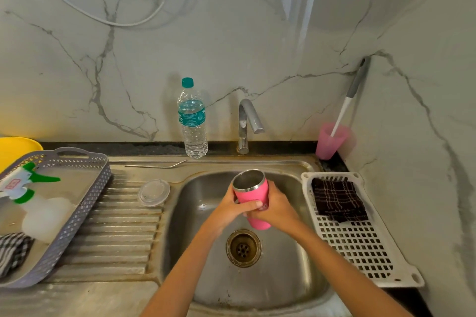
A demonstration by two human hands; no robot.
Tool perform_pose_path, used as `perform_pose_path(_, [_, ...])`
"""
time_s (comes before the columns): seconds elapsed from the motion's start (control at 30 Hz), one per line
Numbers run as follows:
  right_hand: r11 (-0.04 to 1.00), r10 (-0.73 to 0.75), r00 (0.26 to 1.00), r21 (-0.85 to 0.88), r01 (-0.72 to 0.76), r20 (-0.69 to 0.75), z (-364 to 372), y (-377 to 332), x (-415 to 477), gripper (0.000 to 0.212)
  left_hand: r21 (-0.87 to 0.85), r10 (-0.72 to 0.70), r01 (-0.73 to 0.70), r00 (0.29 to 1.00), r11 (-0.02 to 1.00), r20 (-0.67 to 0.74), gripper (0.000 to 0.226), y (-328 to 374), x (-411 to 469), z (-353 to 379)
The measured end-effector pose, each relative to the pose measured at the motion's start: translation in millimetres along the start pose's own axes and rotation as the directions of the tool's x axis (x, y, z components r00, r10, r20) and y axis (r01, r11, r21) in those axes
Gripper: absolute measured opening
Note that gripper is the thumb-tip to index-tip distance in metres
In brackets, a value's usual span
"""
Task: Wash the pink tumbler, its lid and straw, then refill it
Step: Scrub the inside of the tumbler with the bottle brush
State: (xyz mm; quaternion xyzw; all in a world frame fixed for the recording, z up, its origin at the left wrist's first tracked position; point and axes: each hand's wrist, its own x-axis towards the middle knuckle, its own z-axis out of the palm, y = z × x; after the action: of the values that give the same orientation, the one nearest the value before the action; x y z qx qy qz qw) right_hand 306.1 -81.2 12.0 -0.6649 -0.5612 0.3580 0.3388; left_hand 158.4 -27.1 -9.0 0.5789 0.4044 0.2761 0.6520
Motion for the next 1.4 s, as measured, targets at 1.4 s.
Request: perform_pose_path(1.4, [-0.437,-0.077,0.986,-0.884,-0.167,-0.148,-256.0,-37.8,144.4,0.013,0.328,0.285,-0.294,0.956,0.898,0.076,0.092,51.8,85.6,16.2])
